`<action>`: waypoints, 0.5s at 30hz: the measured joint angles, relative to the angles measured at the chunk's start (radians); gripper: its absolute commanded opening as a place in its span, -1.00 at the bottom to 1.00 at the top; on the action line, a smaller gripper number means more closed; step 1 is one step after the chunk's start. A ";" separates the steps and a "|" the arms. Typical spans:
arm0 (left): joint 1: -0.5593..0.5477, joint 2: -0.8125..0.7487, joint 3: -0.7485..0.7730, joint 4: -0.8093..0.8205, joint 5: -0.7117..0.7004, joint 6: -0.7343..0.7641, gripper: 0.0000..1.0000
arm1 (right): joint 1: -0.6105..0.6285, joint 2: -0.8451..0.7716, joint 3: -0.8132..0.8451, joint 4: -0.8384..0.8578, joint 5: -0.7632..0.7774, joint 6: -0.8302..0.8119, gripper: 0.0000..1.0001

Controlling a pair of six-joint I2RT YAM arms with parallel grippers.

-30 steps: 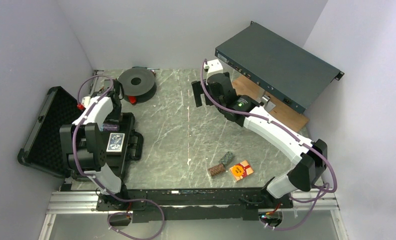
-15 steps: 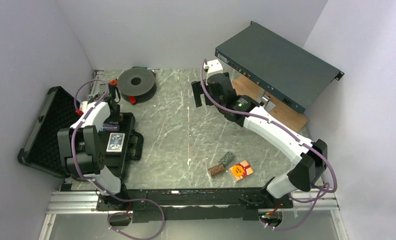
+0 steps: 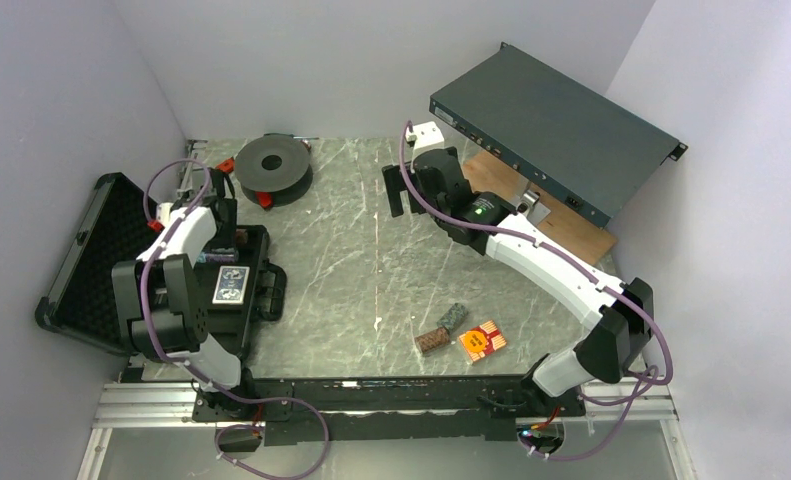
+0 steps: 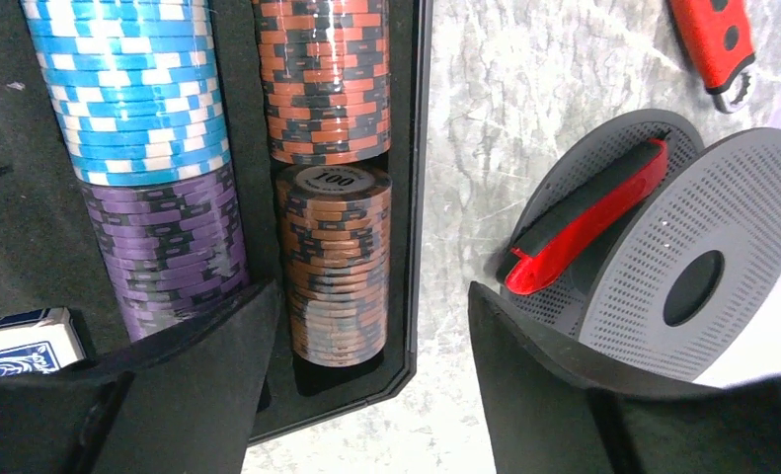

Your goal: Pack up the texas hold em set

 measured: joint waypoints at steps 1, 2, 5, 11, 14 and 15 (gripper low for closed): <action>0.001 -0.005 -0.005 0.007 0.002 0.000 0.61 | 0.000 0.000 0.000 0.000 0.000 0.000 0.99; 0.002 -0.010 -0.011 0.013 0.003 0.000 0.66 | 0.000 -0.001 0.000 0.000 0.000 0.000 0.99; 0.005 -0.027 -0.027 0.037 0.008 0.009 0.98 | 0.000 -0.001 0.000 0.001 0.000 0.000 0.99; 0.012 -0.058 -0.033 0.056 0.042 0.100 0.99 | 0.000 -0.005 -0.002 0.002 0.000 0.000 0.99; 0.016 -0.073 -0.032 0.049 0.064 0.163 0.99 | 0.000 -0.014 -0.008 0.003 0.000 0.001 0.99; 0.018 -0.081 -0.032 0.044 0.069 0.188 0.99 | 0.000 -0.019 -0.011 0.006 0.000 0.001 0.99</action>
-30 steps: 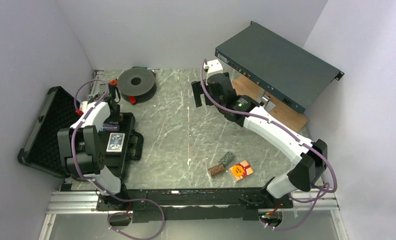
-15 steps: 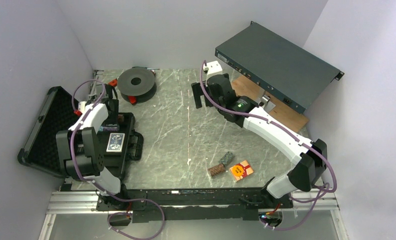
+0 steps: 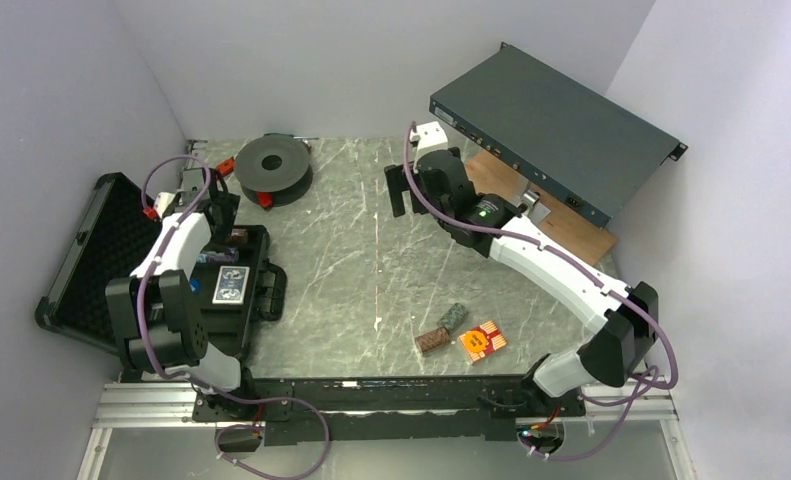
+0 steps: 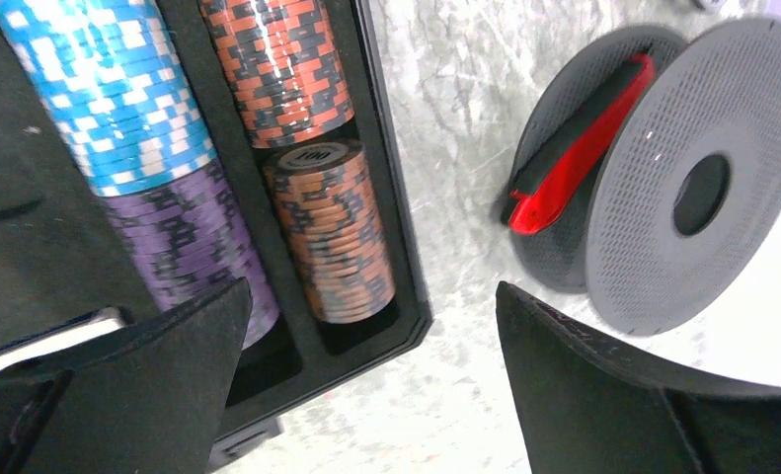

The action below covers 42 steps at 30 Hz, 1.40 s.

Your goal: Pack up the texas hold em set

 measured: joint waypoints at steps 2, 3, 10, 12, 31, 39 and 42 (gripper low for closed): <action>0.003 -0.019 0.000 -0.016 0.008 0.061 0.99 | 0.000 -0.010 -0.008 0.007 0.000 0.000 0.99; 0.006 -0.030 0.000 -0.026 0.010 0.096 0.97 | 0.000 -0.017 -0.017 0.015 0.000 0.000 0.99; 0.009 -0.095 -0.008 -0.041 0.090 0.377 0.89 | 0.000 -0.069 -0.100 0.080 0.000 -0.005 0.99; -0.003 -0.107 -0.009 -0.047 0.115 0.454 0.89 | 0.000 -0.075 -0.121 0.099 0.000 -0.011 0.99; -0.125 -0.106 0.102 -0.127 0.195 0.738 0.16 | -0.033 -0.203 -0.219 0.188 -0.035 -0.030 0.99; -0.125 -0.008 0.119 -0.138 0.235 0.735 -0.33 | -0.033 -0.211 -0.235 0.188 -0.038 -0.030 0.99; -0.125 0.027 0.150 -0.145 0.237 0.728 -0.47 | -0.033 -0.211 -0.235 0.188 -0.038 -0.030 0.99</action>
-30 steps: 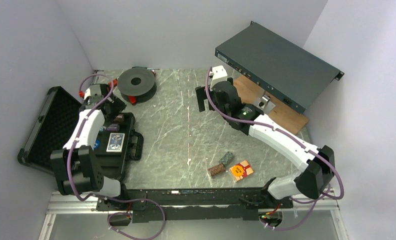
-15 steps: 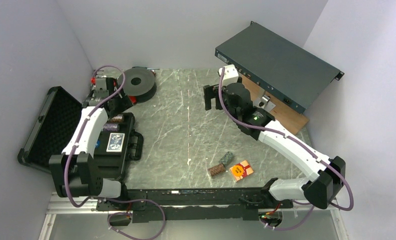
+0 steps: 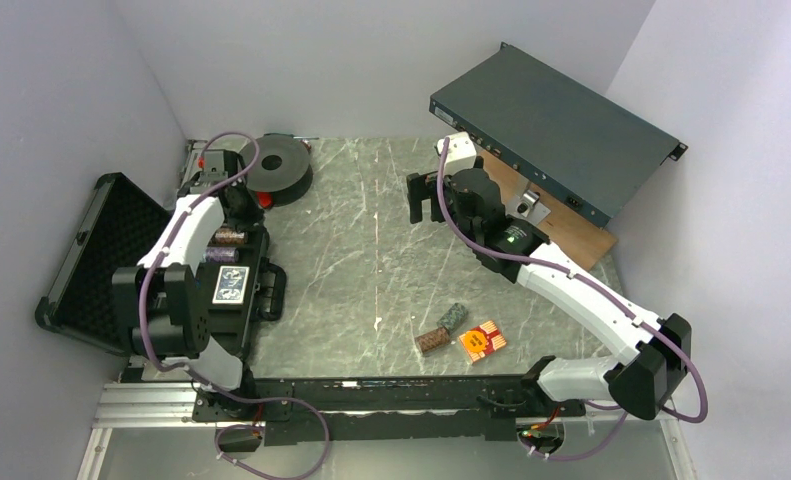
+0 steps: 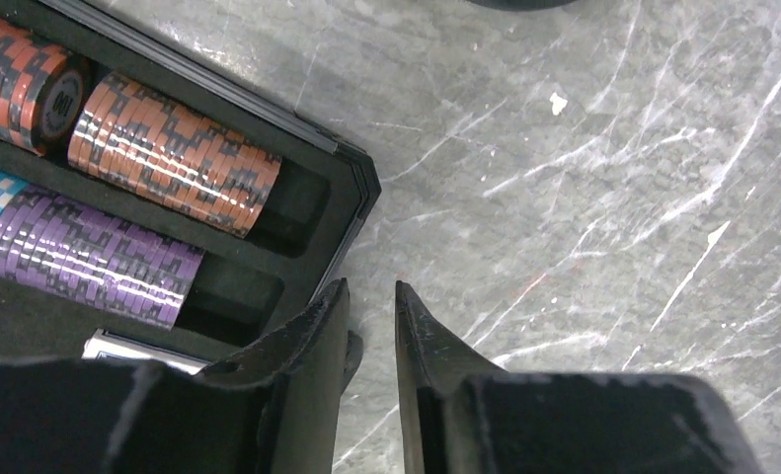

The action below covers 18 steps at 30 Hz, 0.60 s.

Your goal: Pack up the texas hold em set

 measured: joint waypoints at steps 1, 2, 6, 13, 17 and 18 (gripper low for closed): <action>0.000 0.014 0.012 -0.002 -0.002 -0.001 -0.54 | 0.000 0.000 0.000 0.000 0.000 0.000 0.99; 0.000 0.022 0.017 -0.003 -0.006 -0.003 -0.59 | 0.000 0.000 0.000 0.000 0.000 0.000 0.99; 0.000 0.049 0.023 -0.017 -0.037 -0.008 -0.73 | 0.000 0.000 0.000 0.000 0.000 0.000 0.99; 0.000 0.107 0.033 -0.034 -0.089 -0.008 -0.76 | 0.000 0.000 0.000 0.000 0.000 0.000 0.99; 0.000 0.122 0.034 -0.034 -0.114 -0.008 -0.78 | 0.000 0.000 0.000 0.000 0.000 0.000 0.99; 0.000 0.127 0.036 -0.034 -0.120 -0.009 -0.78 | 0.000 0.000 0.000 0.000 0.001 0.000 0.99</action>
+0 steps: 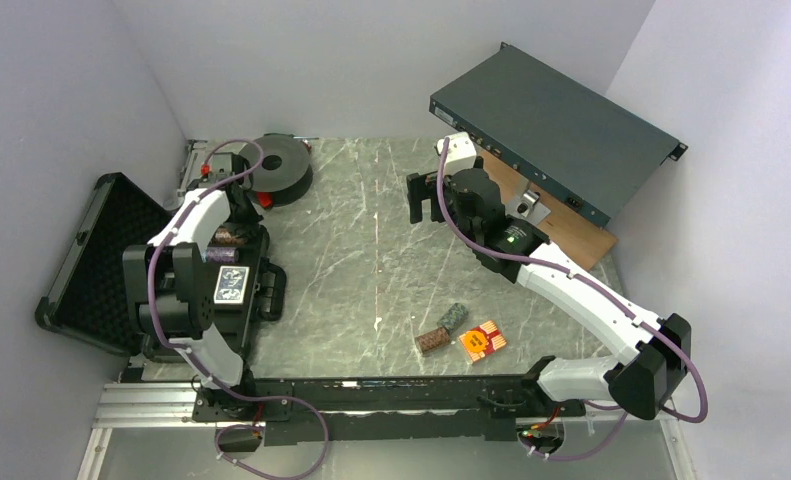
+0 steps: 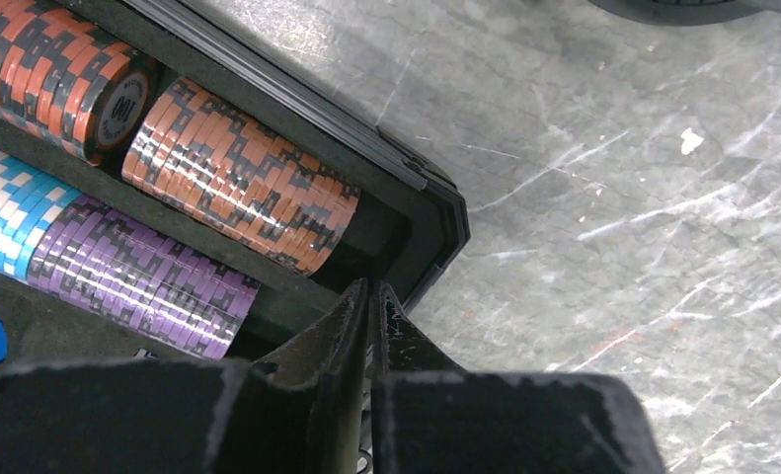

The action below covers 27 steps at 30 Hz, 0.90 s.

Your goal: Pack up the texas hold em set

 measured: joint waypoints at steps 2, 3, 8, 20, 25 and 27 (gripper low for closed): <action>0.002 0.012 0.004 -0.001 -0.011 0.000 -0.79 | 0.000 0.000 0.000 0.000 0.000 0.000 0.99; 0.004 0.018 0.005 -0.001 -0.018 0.000 -0.80 | 0.000 0.000 0.000 0.000 0.000 0.000 0.99; 0.014 0.034 0.005 -0.001 -0.040 0.000 -0.81 | 0.000 0.001 0.000 0.000 0.002 0.000 0.99; 0.023 0.061 0.005 0.000 -0.041 -0.002 -0.83 | 0.000 0.010 0.000 0.000 0.004 0.000 0.99; 0.031 0.066 0.005 0.000 -0.050 -0.002 -0.82 | 0.000 0.011 0.000 0.000 0.004 0.000 0.99; 0.033 0.066 0.005 0.000 -0.050 -0.003 -0.81 | 0.000 0.014 0.000 0.000 0.004 0.000 0.99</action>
